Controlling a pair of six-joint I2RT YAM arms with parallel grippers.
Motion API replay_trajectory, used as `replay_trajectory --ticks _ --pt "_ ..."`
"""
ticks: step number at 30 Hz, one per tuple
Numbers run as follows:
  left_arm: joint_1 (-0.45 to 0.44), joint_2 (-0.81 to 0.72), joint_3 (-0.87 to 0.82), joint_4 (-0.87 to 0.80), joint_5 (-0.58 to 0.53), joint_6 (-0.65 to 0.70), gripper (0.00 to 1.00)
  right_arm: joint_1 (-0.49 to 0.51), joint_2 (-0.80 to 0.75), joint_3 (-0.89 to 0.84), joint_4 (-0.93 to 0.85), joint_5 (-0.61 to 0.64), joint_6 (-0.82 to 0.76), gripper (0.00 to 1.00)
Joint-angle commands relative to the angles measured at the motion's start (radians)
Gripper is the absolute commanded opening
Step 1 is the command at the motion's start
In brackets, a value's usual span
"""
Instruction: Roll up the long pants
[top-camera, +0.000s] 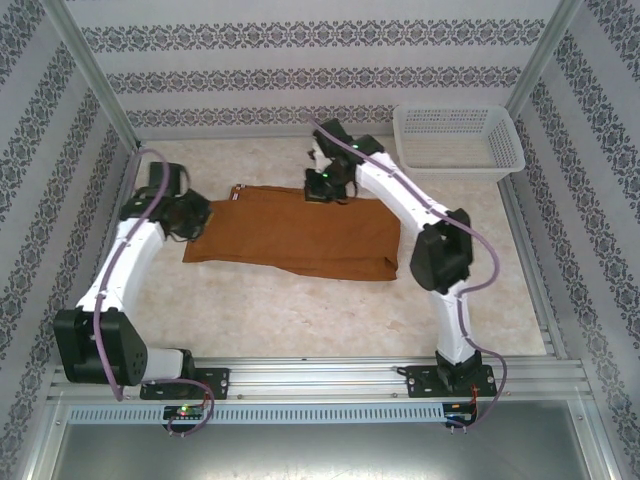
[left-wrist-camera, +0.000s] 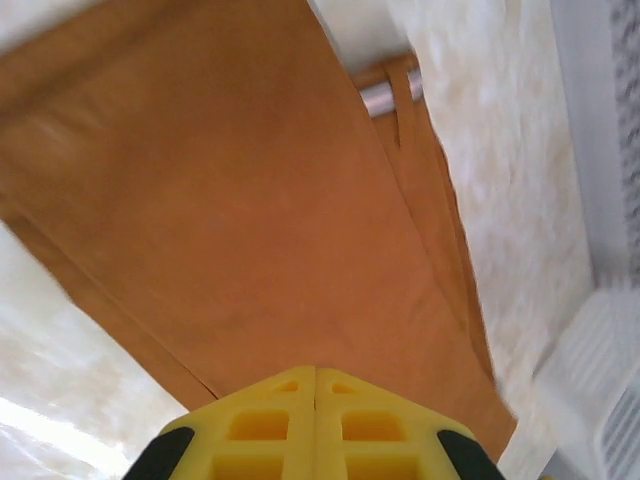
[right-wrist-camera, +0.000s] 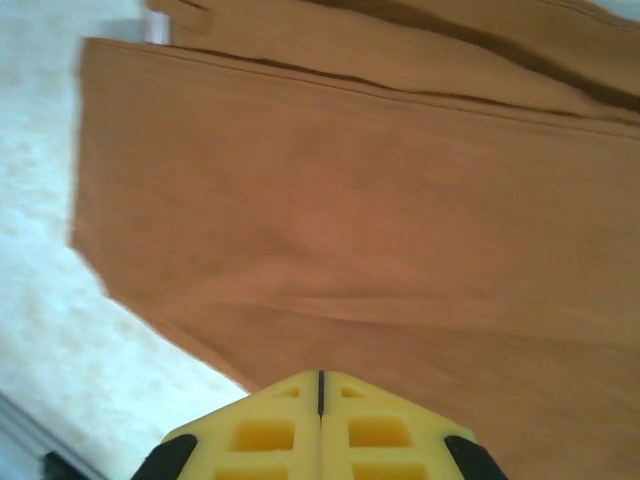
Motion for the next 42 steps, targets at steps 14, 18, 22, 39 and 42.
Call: replay_trajectory --ticks 14,18,22,39,42 --pt "-0.237 0.808 0.495 -0.010 -0.190 -0.009 0.00 -0.083 -0.131 -0.617 0.258 0.088 -0.107 0.00" --pt "-0.245 0.933 0.655 -0.050 -0.176 0.017 0.00 0.017 -0.144 -0.720 0.303 0.082 -0.069 0.00" --pt "-0.262 1.018 0.797 -0.078 -0.144 0.037 0.00 0.135 -0.148 -0.781 0.400 0.049 0.025 0.00" --pt "-0.288 1.140 1.181 -0.047 0.051 0.159 0.00 0.365 -0.003 -0.364 0.310 0.014 -0.009 0.13" --pt "-0.267 1.082 1.194 -0.051 0.051 0.188 0.41 0.366 -0.084 -0.358 0.254 0.075 -0.150 0.73"
